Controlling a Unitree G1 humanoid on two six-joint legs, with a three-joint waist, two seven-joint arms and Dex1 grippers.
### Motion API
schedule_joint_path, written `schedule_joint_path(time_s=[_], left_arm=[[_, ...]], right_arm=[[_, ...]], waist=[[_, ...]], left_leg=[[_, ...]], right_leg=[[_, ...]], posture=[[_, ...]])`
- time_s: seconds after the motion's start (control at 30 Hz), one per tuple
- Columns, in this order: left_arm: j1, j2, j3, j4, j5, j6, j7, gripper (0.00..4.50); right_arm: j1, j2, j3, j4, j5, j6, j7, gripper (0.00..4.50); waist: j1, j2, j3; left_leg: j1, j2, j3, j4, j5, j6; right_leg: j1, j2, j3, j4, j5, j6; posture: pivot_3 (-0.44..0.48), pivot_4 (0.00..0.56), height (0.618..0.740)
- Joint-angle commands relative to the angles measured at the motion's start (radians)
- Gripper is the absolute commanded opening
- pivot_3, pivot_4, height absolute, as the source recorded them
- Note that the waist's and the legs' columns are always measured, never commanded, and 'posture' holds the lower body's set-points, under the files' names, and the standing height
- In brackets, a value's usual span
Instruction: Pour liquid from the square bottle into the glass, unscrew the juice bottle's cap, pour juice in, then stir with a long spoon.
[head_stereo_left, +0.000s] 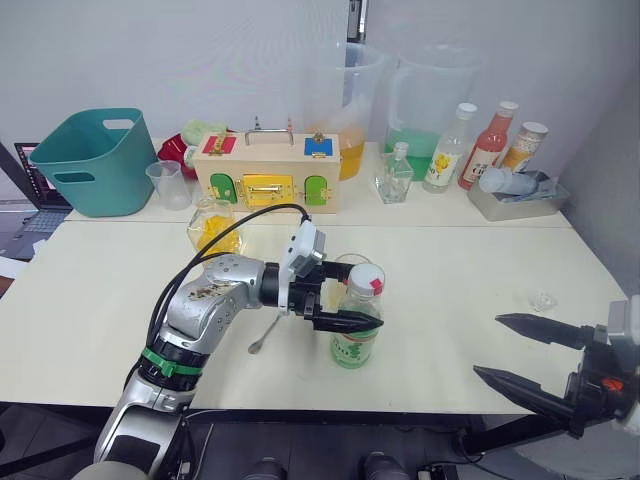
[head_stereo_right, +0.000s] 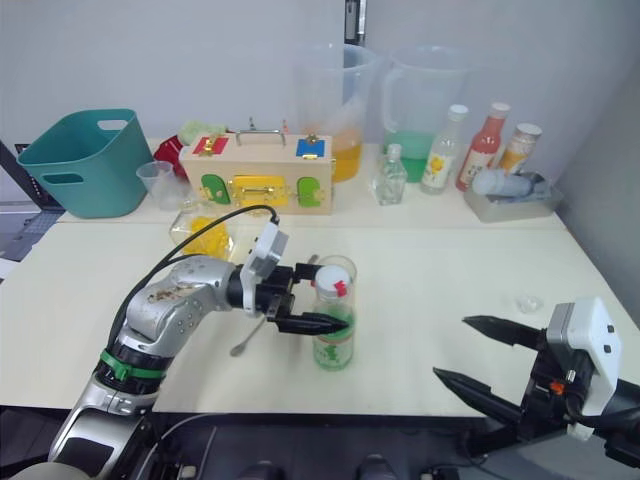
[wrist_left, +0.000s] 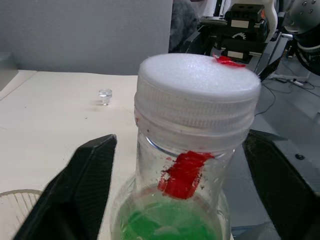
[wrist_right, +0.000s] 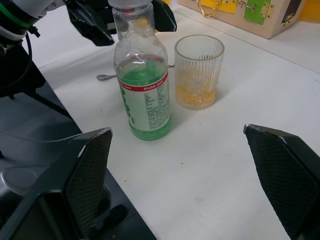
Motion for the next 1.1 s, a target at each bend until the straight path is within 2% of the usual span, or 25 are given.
schedule_joint_path(time_s=[0.03, 0.13, 0.2, 0.27, 0.47, 0.57, 0.67, 0.87, 1.07, 1.1], left_arm=[[-0.008, -0.013, -0.004, -0.022, 0.002, -0.016, 0.0, 2.69], [-0.004, -0.014, -0.015, -0.024, 0.019, -0.028, -0.001, 1.71], [-0.005, -0.014, -0.017, -0.021, 0.027, -0.035, -0.002, 1.37], [-0.005, -0.014, -0.017, -0.02, 0.029, -0.038, -0.003, 1.37], [-0.007, 0.003, -0.021, -0.015, 0.05, -0.065, -0.02, 1.37], [-0.005, 0.01, -0.029, -0.028, 0.062, -0.062, -0.015, 1.37], [-0.002, 0.015, -0.041, -0.039, 0.082, -0.062, -0.008, 1.36], [0.005, 0.021, -0.054, -0.063, 0.085, -0.051, 0.004, 1.36], [0.005, 0.026, -0.054, -0.068, 0.086, -0.047, 0.014, 1.34], [0.005, 0.027, -0.053, -0.069, 0.087, -0.047, 0.016, 1.34]], right_arm=[[-0.003, -0.009, -0.035, -0.019, 0.01, -0.031, -0.009, 4.5], [-0.016, -0.024, -0.019, -0.016, 0.012, -0.036, -0.015, 4.5], [-0.024, -0.032, -0.012, -0.015, 0.015, -0.037, -0.017, 4.5], [-0.026, -0.034, -0.011, -0.014, 0.016, -0.036, -0.018, 4.5], [-0.219, -0.112, 0.126, -0.019, 0.152, -0.008, -0.174, 4.5], [-0.545, -0.068, 0.439, -0.008, 0.138, 0.006, -0.419, 4.5], [-0.704, -0.008, 0.59, 0.0, 0.126, 0.038, -0.544, 4.5], [-0.812, 0.078, 0.749, -0.001, 0.108, 0.072, -0.676, 4.5], [-0.84, 0.107, 0.803, 0.008, 0.085, 0.096, -0.737, 4.5], [-0.844, 0.101, 0.808, 0.008, 0.083, 0.103, -0.732, 3.95]], waist=[[0.001, 0.0, 0.0], [0.001, 0.0, 0.0], [0.001, 0.0, 0.0], [0.002, 0.0, 0.0], [-0.001, 0.0, 0.0], [-0.016, -0.001, 0.0], [-0.018, 0.0, -0.001], [-0.003, 0.0, -0.001], [-0.002, 0.0, -0.001], [-0.002, 0.0, -0.001]], left_leg=[[0.0, 0.0, 0.0, 0.0, 0.0, 0.0], [0.003, 0.0, 0.0, 0.0, 0.0, 0.0], [0.006, 0.0, 0.0, 0.0, 0.0, 0.0], [0.006, 0.0, 0.0, 0.0, 0.0, 0.0], [0.008, 0.0, -0.001, 0.0, 0.0, 0.0], [0.008, 0.0, 0.0, 0.0, 0.0, 0.0], [0.008, 0.0, -0.001, 0.0, 0.0, 0.0], [0.005, -0.001, -0.003, 0.0, 0.0, 0.0], [0.005, -0.001, -0.003, 0.0, 0.0, 0.0], [0.005, -0.001, -0.003, 0.0, 0.0, 0.0]], right_leg=[[0.001, 0.0, 0.0, 0.0, 0.0, 0.0], [0.005, 0.0, 0.0, -0.002, 0.0, 0.001], [0.008, 0.0, 0.0, -0.004, -0.001, 0.001], [0.01, 0.0, -0.001, -0.004, -0.001, 0.001], [0.011, 0.0, -0.001, -0.004, -0.001, 0.001], [0.012, 0.0, 0.0, -0.005, -0.001, 0.001], [0.011, 0.0, -0.001, -0.004, -0.001, 0.001], [0.01, -0.001, -0.001, -0.005, -0.001, 0.002], [0.009, 0.0, -0.001, -0.005, -0.001, 0.002], [0.009, 0.0, -0.001, -0.005, -0.001, 0.002]], posture=[[0.0, 0.15, 0.74], [0.0, 0.15, 0.74], [0.0, 0.15, 0.74], [0.0, 0.15, 0.74], [0.0, 0.15, 0.74], [0.0, 0.15, 0.74], [0.0, 0.15, 0.74], [0.0, 0.15, 0.74], [0.0, 0.15, 0.74], [0.0, 0.15, 0.74]])
